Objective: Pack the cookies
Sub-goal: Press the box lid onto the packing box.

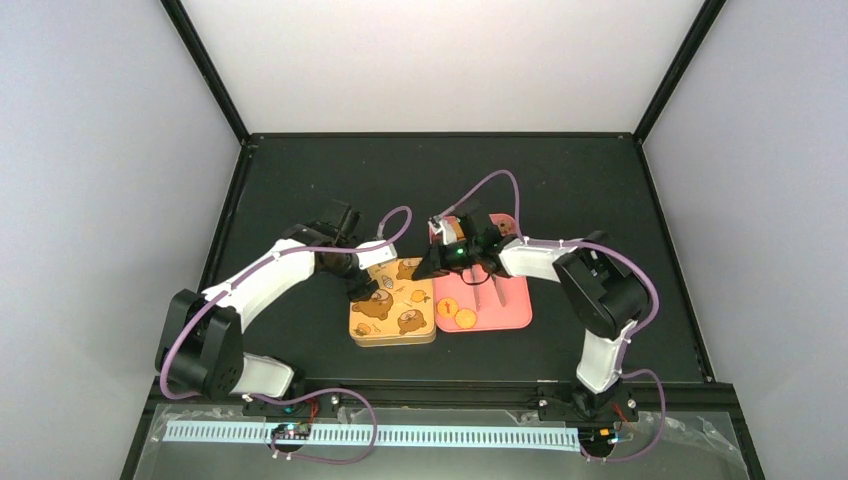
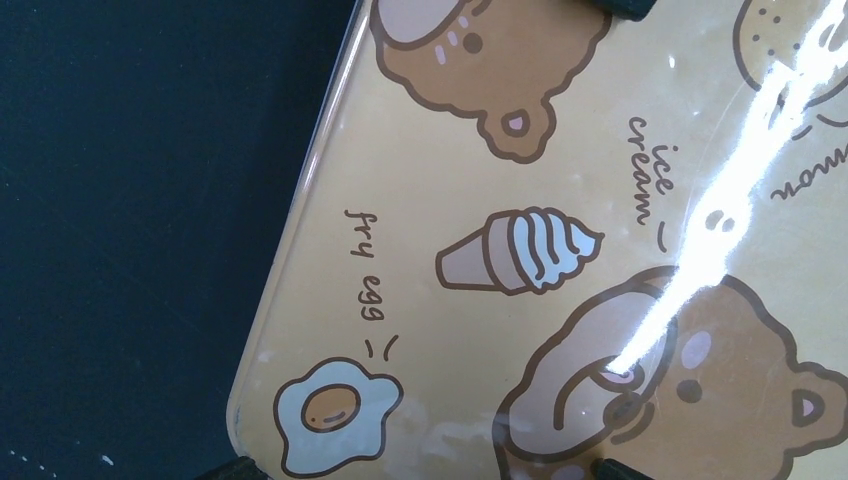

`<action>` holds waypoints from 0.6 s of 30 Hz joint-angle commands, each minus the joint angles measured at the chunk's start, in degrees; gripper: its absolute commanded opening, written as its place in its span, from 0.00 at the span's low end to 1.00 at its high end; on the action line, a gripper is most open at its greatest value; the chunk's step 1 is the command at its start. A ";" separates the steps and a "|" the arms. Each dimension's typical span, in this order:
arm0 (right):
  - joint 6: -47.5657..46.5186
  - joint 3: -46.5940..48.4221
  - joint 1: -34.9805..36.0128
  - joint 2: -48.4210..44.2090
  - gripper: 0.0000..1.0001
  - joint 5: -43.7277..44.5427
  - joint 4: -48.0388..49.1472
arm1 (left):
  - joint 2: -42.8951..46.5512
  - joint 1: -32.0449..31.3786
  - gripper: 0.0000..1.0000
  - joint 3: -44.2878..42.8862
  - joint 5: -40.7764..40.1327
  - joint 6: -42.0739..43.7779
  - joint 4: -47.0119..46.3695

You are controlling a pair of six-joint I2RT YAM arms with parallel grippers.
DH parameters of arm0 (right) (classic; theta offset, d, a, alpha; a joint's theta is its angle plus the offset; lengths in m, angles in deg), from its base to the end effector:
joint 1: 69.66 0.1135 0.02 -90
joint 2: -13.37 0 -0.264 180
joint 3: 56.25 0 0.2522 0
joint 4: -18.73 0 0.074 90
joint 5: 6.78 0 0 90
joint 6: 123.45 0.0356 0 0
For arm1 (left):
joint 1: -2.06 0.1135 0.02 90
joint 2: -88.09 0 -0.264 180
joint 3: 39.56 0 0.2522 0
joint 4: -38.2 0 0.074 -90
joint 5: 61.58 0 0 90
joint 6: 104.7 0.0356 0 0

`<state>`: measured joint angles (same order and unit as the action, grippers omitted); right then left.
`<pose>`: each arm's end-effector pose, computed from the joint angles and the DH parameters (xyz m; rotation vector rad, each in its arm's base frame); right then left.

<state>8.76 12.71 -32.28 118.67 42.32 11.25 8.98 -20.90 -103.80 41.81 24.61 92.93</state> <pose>0.2764 0.2405 0.1488 -0.3014 2.5982 1.4450 0.2286 -0.1058 0.2062 1.4698 2.3209 -0.2489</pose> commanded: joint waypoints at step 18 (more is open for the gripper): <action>-11.76 -1.37 -0.51 -23.86 0.73 16.71 -11.69 | 9.60 4.88 0.99 -8.43 -7.24 -4.08 6.92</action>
<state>2.67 8.32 -32.34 100.20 51.41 6.97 14.03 -19.17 -107.60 36.34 22.53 98.83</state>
